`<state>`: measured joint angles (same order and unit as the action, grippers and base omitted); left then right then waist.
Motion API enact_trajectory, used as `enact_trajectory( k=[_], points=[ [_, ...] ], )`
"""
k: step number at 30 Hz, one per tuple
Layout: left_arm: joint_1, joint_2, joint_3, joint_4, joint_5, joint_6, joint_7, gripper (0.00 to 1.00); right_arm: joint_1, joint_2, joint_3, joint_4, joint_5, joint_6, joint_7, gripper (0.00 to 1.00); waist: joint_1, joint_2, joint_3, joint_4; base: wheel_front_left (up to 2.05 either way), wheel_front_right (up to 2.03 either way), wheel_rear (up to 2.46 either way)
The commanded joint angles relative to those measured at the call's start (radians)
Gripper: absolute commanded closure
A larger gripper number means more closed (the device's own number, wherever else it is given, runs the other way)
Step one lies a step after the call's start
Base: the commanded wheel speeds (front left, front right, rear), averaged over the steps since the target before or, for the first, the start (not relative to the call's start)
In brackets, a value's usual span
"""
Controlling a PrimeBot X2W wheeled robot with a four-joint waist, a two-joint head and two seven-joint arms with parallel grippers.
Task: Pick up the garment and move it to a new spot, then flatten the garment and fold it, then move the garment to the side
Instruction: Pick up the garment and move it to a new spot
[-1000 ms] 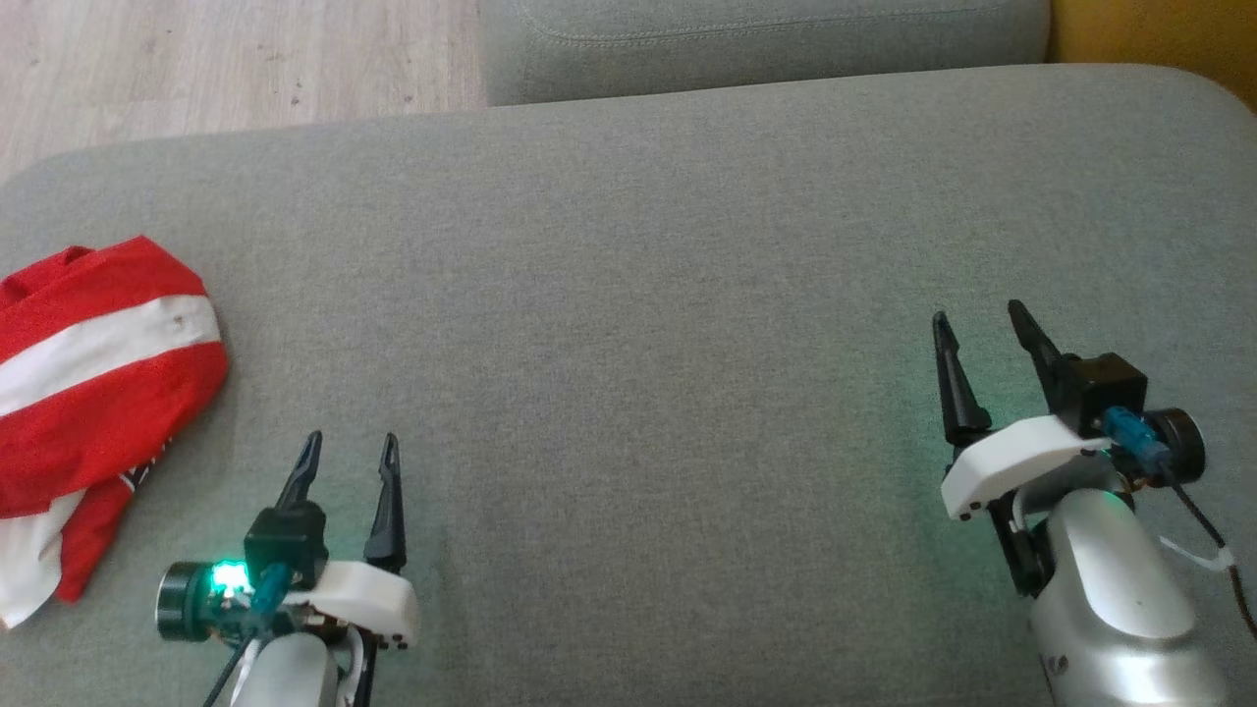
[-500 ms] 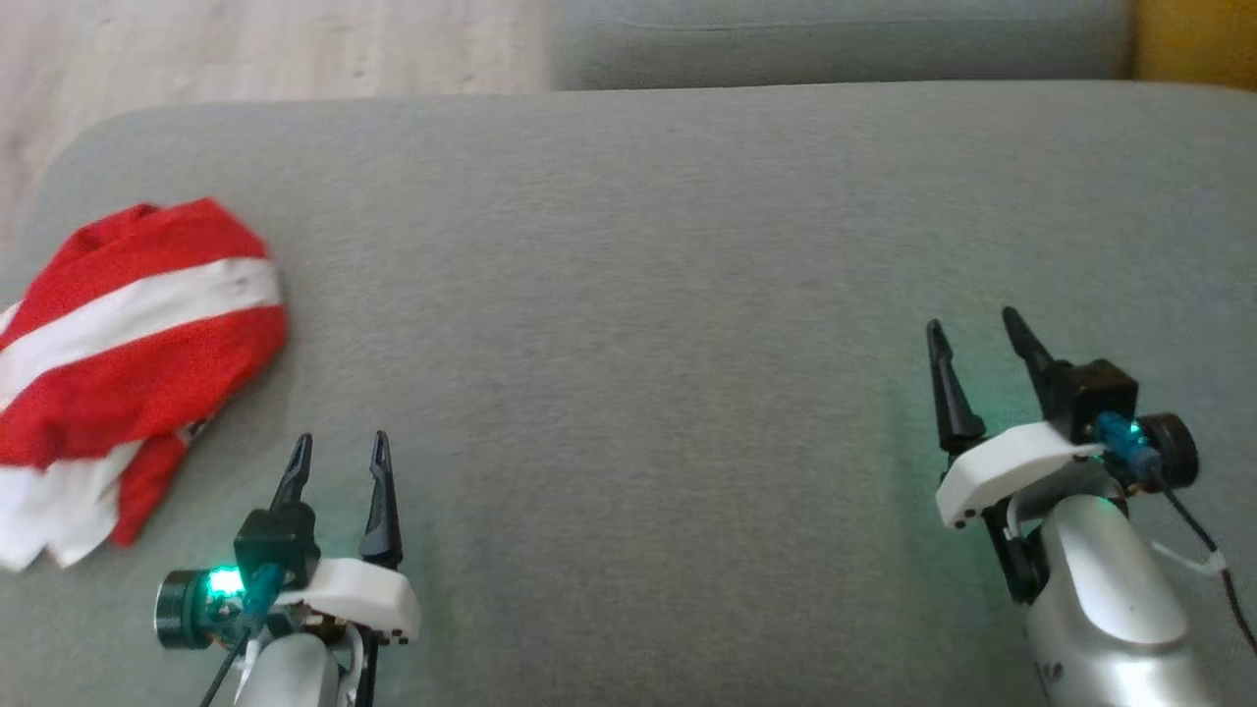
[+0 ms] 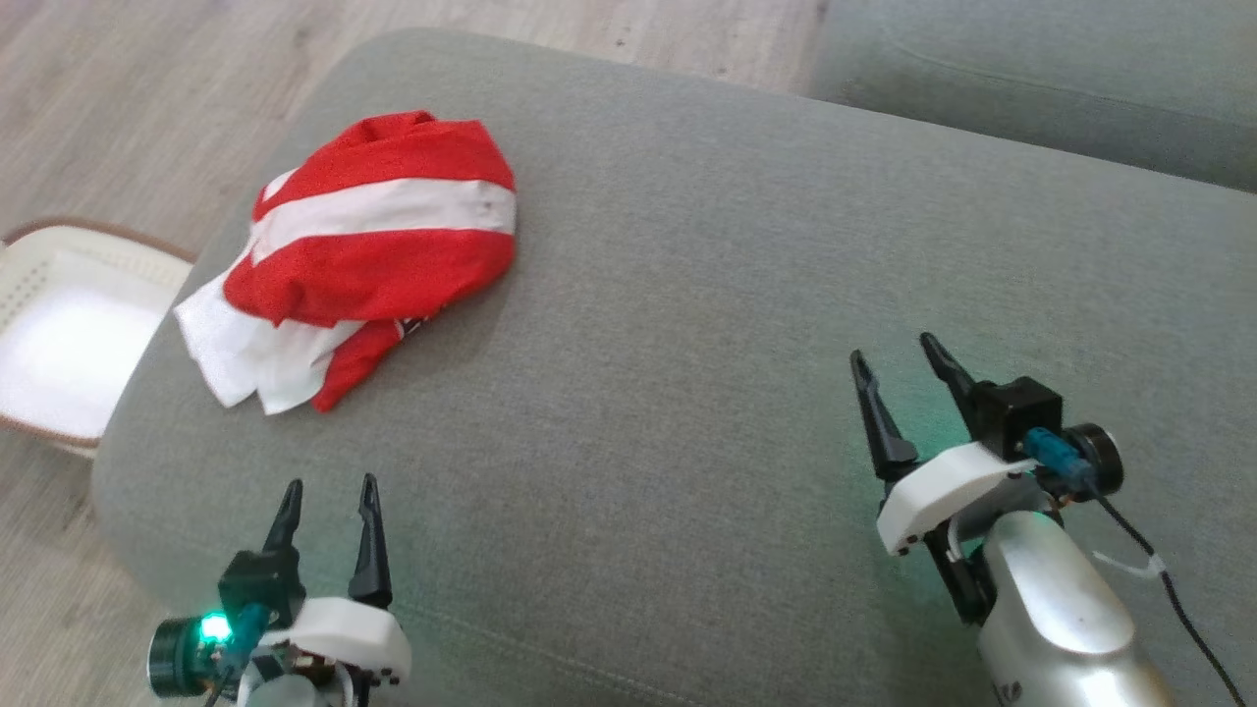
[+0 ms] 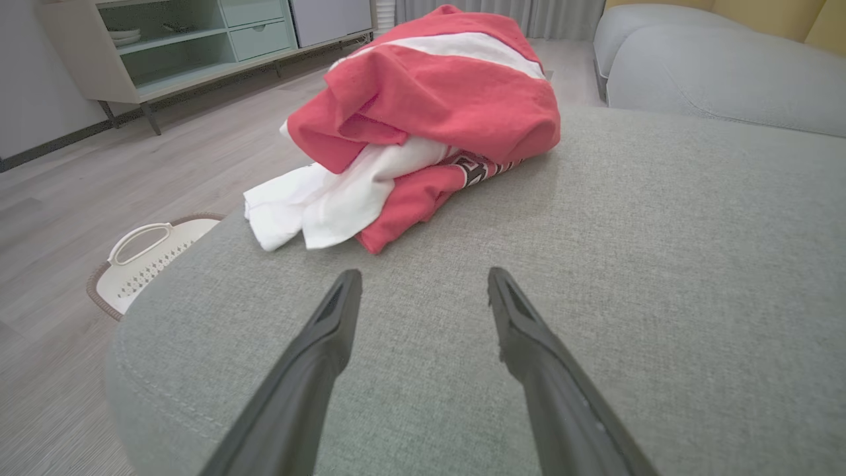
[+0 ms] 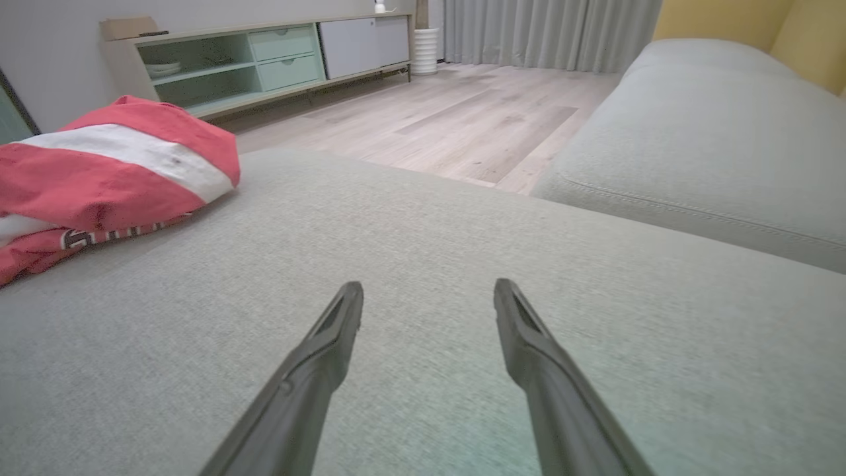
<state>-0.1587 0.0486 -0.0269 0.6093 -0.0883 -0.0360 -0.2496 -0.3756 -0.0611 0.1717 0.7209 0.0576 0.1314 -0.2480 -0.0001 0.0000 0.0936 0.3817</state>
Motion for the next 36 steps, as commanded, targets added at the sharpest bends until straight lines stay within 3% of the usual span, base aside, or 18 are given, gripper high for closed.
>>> enact_trajectory(
  k=[1,6,10,19,26,27,28,36],
  points=[
    [-0.043,0.005,0.037,-0.025,-0.002,-0.004,-0.012,0.0,-0.021,0.01,0.028,-0.024,0.008,-0.001,-0.014,0.0,0.0001,0.0,0.011,0.01,0.0,0.0,0.0],
    [-0.143,0.013,0.051,-0.027,-0.019,-0.045,-0.012,0.0,-0.034,0.01,0.057,-0.022,0.018,-0.001,-0.014,0.0,0.0001,0.0,0.054,-0.025,0.0,0.0,0.0],
    [-0.301,0.072,0.091,0.015,-0.044,-0.064,-0.012,0.0,-0.051,0.0,0.069,-0.031,0.018,-0.001,-0.014,0.0,0.0001,0.0,0.103,-0.065,0.0,0.0,0.0],
    [-0.607,0.275,0.095,0.31,-0.071,-0.09,0.064,0.0,-0.107,-0.037,0.104,-0.085,0.029,-0.001,-0.014,0.0,0.0001,0.0,0.24,-0.169,0.0,0.0,0.0],
    [-0.677,0.311,0.057,0.48,-0.129,-0.094,0.118,0.0,-0.126,-0.065,0.104,-0.114,0.033,-0.001,-0.014,0.0,0.0001,0.0,0.288,-0.212,0.0,0.0,0.0],
    [-0.679,0.313,0.048,0.492,-0.135,-0.094,0.115,0.4,-0.125,-0.066,0.101,-0.114,0.034,-0.001,-0.014,0.0,0.0001,0.0,0.287,-0.215,0.0,0.0,0.0],
    [-0.68,0.316,0.039,0.502,-0.143,-0.094,0.11,1.0,-0.124,-0.067,0.098,-0.115,0.034,-0.001,-0.014,0.0,0.0001,0.0,0.283,-0.218,0.0,0.0,0.0],
    [-0.737,0.338,-0.057,0.459,-0.188,-0.095,0.032,1.0,-0.101,-0.048,0.075,-0.119,0.042,-0.001,-0.014,0.0,0.0001,0.0,0.216,-0.237,0.0,0.0,0.0]
  ],
)
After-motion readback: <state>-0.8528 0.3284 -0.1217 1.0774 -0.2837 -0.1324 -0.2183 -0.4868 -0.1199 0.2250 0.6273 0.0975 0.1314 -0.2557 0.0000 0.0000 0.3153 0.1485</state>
